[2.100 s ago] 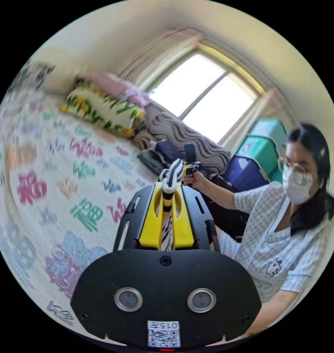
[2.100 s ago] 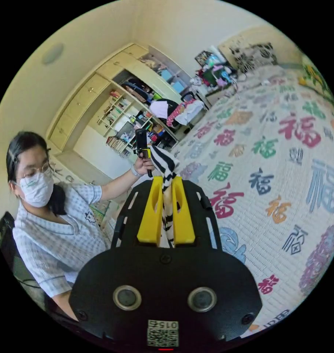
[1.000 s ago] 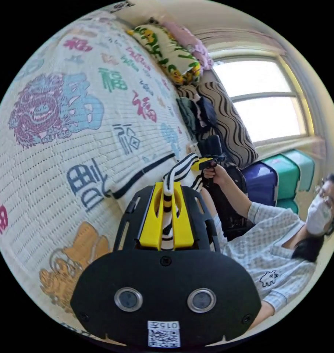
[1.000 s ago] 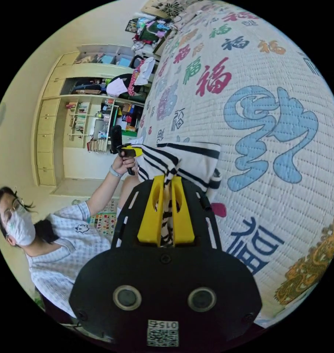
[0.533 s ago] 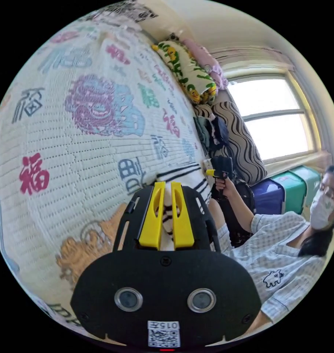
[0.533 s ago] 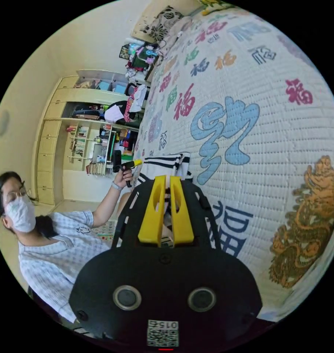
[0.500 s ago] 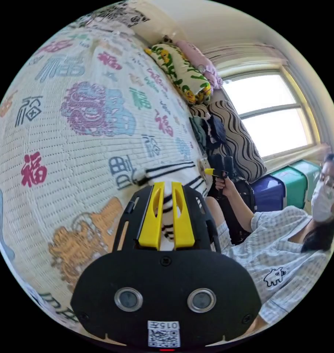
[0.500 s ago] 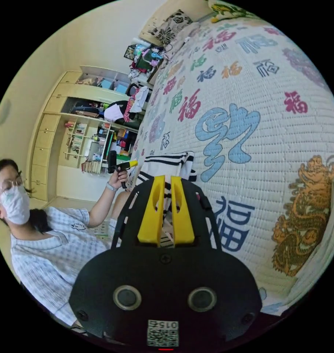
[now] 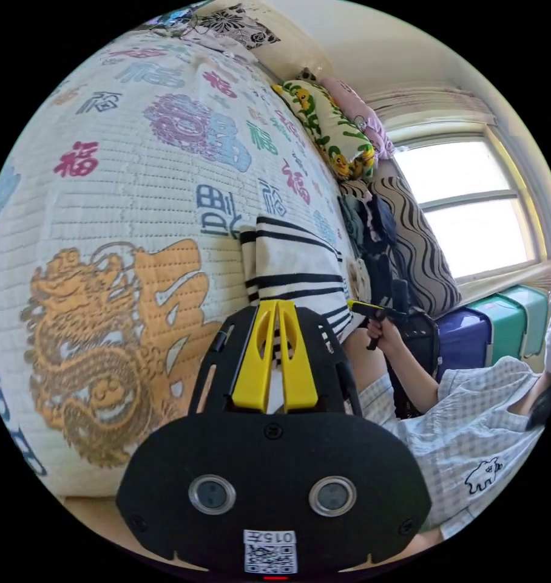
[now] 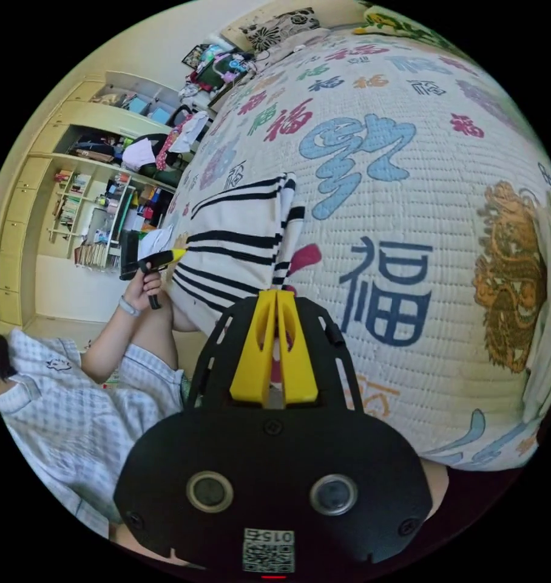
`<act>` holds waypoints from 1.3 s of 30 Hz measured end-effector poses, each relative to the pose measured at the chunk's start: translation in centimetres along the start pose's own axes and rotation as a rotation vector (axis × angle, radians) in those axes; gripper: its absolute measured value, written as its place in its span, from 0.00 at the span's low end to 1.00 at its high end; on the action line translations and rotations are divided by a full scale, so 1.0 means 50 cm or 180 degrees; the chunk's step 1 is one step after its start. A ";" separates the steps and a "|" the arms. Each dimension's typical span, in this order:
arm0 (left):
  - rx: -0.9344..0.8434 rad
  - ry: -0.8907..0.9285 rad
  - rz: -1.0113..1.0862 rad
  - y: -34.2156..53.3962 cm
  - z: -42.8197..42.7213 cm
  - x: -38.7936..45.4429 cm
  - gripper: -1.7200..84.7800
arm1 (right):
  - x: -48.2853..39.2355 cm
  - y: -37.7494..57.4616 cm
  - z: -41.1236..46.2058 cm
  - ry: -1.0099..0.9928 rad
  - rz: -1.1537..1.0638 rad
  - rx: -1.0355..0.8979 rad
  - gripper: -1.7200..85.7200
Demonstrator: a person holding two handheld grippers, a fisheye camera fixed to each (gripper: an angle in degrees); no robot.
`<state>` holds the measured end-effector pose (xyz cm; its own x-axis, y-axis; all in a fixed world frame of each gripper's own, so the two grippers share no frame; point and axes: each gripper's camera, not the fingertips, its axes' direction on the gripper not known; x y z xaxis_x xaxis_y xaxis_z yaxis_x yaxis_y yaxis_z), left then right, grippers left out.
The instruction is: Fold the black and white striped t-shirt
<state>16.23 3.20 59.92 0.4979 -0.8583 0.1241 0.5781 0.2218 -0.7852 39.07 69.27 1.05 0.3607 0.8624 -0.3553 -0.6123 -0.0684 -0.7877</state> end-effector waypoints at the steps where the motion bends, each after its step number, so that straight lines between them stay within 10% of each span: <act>1: 0.0025 0.0062 -0.0018 0.003 -0.007 -0.002 0.06 | 0.017 0.015 -0.026 -0.0208 0.0032 0.0131 0.03; 16: -0.0926 0.1531 -0.0161 -0.137 0.141 -0.095 0.16 | 0.242 -0.054 -0.028 -0.2053 0.0364 -0.0298 0.17; 30: -0.0722 0.1491 -0.0055 -0.132 0.130 -0.018 0.10 | 0.260 0.020 -0.124 -0.2000 0.0236 -0.0198 0.08; 39: -0.0411 0.2200 0.0393 -0.195 0.267 0.309 0.10 | 0.201 0.072 -0.526 -0.1266 -0.0344 -0.0060 0.08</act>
<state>26.93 -6.02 77.58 0.0064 -0.9368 -0.3498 0.4415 0.3165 -0.8396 58.99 64.47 -18.59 0.1197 0.9915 -0.0508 -0.5714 0.0270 -0.8202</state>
